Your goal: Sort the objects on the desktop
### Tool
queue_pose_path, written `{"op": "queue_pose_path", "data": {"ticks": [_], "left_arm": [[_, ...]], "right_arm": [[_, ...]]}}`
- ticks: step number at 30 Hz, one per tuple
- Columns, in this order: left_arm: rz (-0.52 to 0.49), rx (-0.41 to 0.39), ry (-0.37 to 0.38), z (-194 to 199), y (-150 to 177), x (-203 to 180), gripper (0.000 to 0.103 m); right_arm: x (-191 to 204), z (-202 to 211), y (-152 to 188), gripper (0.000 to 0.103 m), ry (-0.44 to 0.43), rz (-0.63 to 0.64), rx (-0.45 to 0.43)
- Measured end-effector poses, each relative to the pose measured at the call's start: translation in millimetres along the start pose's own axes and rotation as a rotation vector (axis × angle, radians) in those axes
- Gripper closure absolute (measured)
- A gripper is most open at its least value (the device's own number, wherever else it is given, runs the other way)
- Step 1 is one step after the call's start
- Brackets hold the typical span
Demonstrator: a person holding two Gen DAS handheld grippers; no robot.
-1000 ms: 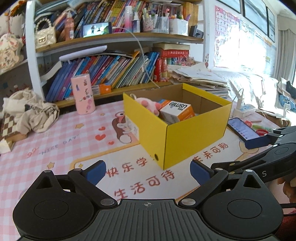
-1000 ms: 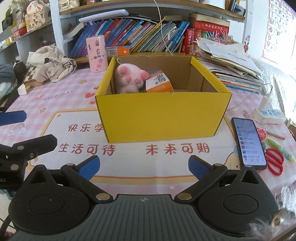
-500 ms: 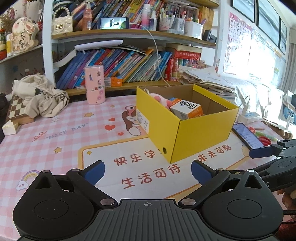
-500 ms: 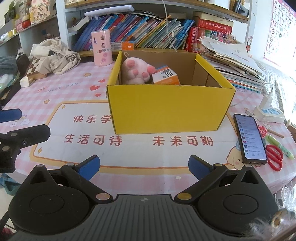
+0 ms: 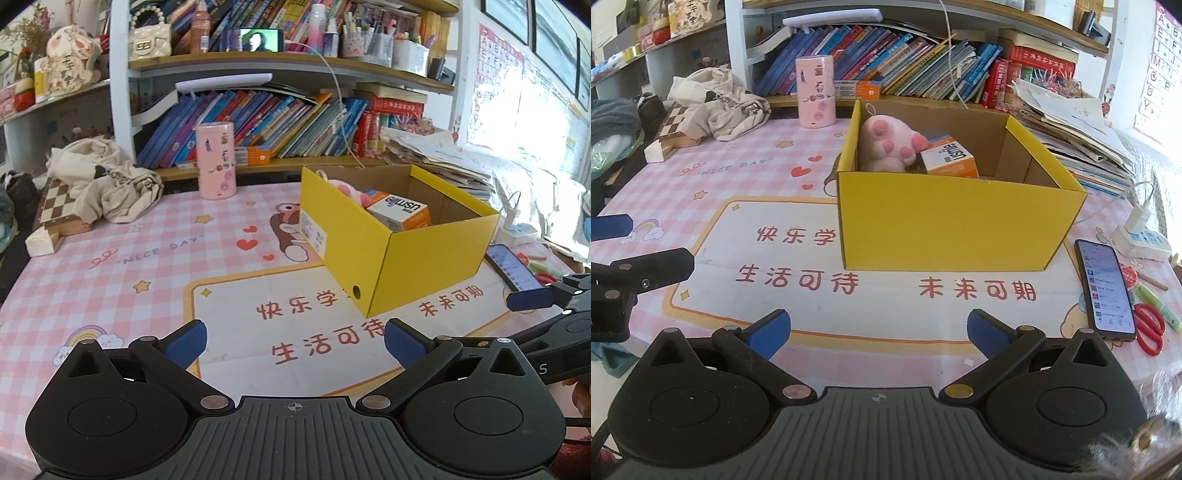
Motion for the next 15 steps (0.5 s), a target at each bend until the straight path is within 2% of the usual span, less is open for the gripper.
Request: {"op": "queue_pose_path", "data": {"ticks": [15], "left_arm": [[0.016, 0.021, 0.001, -1.8, 4.8, 5.1, 0.000]], "right_arm": [[6.1, -3.1, 0.3, 0.000, 0.002, 0.012, 0.017]]}}
Point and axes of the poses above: each gripper's, at about its wrist camera, not at the fingertips, and z roughly against the way its jaws point, x to its left, y to its underside, the point moved 4 cm from there along -z, roughly the way its jaws point, and after that the axes turned 15 degrees about -x, right-handed, at the moved point
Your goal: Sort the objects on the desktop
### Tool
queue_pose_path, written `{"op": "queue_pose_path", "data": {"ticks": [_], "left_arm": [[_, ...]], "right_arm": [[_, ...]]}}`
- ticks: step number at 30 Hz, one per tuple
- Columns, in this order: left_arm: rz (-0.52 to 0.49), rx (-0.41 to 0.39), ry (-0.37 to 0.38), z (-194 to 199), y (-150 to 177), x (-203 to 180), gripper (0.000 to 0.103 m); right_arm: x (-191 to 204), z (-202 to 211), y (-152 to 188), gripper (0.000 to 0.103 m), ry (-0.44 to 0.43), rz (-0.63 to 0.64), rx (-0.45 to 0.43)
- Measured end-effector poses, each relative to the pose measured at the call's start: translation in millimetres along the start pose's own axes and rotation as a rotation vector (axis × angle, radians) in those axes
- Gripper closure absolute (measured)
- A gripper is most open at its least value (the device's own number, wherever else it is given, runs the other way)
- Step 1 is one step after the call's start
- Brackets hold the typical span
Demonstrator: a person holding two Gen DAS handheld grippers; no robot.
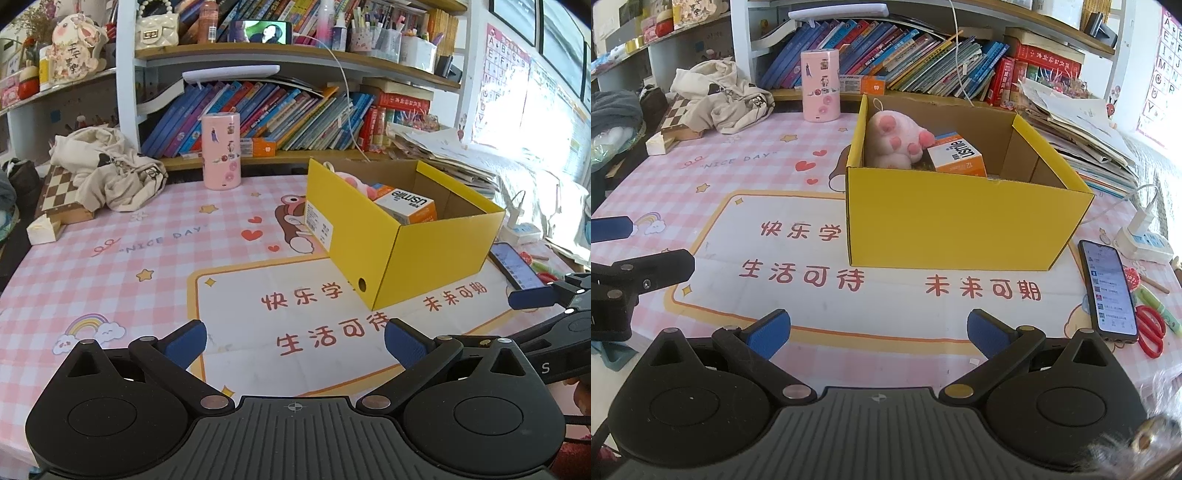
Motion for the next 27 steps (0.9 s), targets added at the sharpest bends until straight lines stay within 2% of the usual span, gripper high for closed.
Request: {"op": "queue_pose_path", "data": {"ticks": [27], "left_arm": [[0.023, -0.007, 0.048, 0.0, 1.2, -1.1, 0.000]], "right_arm": [[2.5, -4.2, 1.1, 0.000, 0.006, -0.009, 0.011]]}}
Point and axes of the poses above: each gripper's, at about its wrist camera, not at the fingertips, and z roughly against the way its jaws point, x to its left, y to its underside, the point moved 4 cm from there along -z, roughly the way its jaws point, and after that the axes turned 15 degrees about -x, right-handed, at the moved point
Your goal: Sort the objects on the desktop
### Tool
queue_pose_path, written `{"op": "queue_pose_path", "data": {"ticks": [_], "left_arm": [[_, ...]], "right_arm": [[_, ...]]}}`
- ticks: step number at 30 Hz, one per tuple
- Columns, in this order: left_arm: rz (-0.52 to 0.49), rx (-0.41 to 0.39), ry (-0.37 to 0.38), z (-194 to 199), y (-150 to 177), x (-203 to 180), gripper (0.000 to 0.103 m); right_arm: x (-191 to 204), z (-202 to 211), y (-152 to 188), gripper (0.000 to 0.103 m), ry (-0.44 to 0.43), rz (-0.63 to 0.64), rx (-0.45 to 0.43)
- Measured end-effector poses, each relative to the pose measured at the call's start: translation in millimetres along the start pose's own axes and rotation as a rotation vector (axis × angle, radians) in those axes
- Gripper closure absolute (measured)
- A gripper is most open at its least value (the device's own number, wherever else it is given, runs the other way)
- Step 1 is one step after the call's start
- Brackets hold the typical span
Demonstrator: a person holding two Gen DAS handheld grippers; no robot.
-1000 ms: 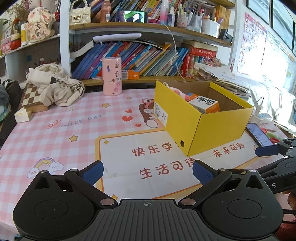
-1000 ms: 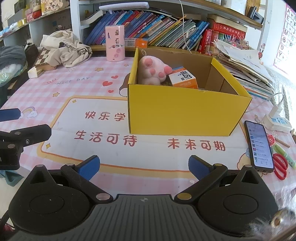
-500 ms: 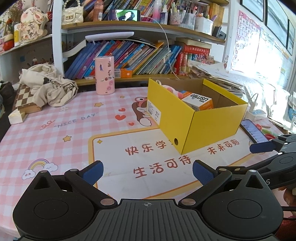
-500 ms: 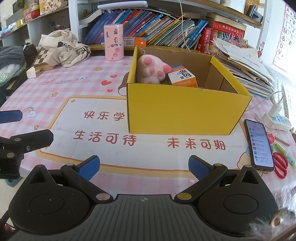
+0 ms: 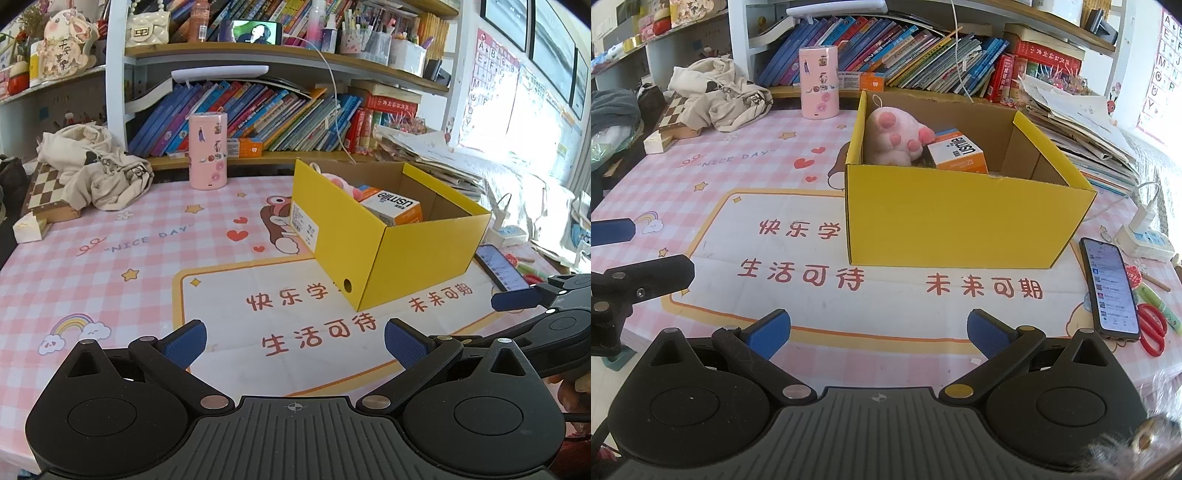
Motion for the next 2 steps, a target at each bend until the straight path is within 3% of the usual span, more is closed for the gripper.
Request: {"op": "queue_pose_path", "data": {"ticks": [2], "left_arm": [[0.001, 0.002, 0.001, -0.4, 0.0, -0.1, 0.000]], "right_arm": [[0.1, -0.3, 0.0, 0.000, -0.001, 0.001, 0.001]]}}
Point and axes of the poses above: each gripper's, at about its wrist camera, not at the fingertips, and z roughly against the way its jaws point, x to its left, y to its underside, the point moved 4 cm from there along -z, roughly the way its jaws point, and after that the axes turned 15 degrees about -x, right-handed, at the moved point
